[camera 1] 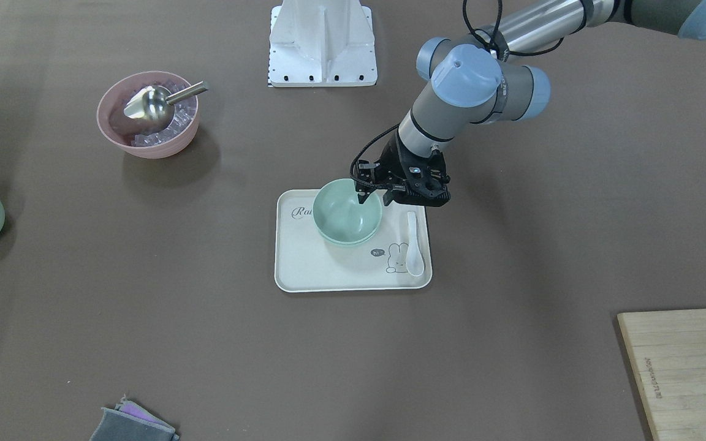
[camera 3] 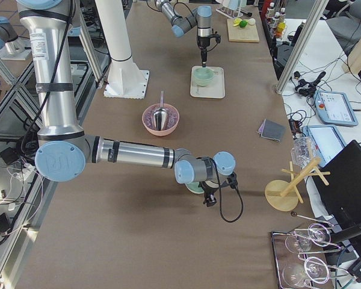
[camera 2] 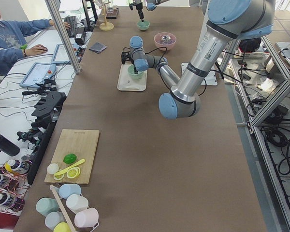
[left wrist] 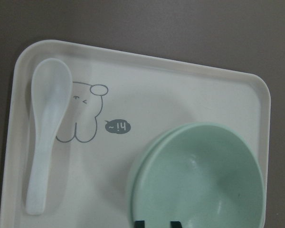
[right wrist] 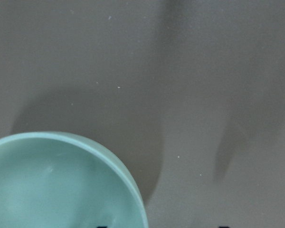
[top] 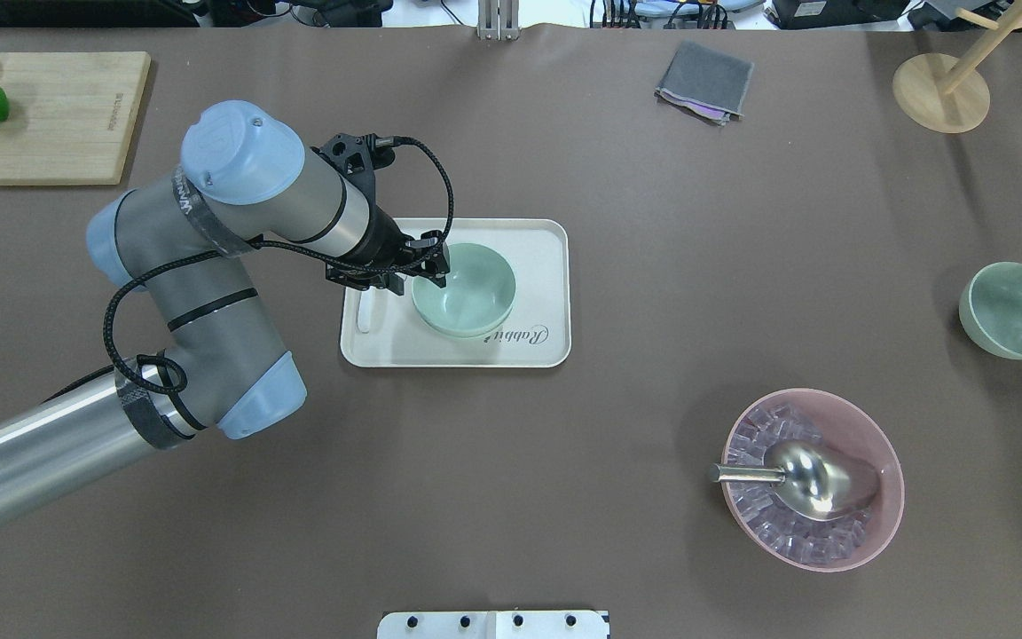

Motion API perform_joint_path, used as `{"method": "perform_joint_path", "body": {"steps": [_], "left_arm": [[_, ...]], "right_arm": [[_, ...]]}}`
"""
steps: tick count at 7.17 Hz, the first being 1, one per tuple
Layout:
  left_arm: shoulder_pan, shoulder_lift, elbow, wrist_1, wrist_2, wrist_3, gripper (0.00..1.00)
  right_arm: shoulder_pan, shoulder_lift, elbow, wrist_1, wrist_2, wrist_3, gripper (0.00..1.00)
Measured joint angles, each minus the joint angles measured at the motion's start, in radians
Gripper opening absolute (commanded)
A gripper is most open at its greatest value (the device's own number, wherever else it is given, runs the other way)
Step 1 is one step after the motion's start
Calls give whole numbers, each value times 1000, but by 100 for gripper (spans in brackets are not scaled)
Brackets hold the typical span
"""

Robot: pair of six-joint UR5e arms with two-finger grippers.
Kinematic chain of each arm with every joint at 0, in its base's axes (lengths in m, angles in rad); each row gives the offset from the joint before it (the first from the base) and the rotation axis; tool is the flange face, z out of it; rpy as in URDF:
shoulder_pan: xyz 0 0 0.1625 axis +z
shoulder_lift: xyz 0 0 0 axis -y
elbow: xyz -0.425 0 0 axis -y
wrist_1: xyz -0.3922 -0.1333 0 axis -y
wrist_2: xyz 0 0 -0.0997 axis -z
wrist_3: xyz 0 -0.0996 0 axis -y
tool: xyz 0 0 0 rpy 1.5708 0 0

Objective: Stack green bowls together

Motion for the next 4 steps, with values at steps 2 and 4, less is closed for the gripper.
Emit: {"method": "perform_joint_path", "body": {"steps": [2, 4], "left_arm": [[-24, 4, -8, 0, 1, 4, 98], [-55, 9, -17, 6, -4, 8, 98]], "right_arm": [[-8, 1, 1, 6, 2, 49, 0], [-17, 4, 4, 13, 4, 87, 0]]}}
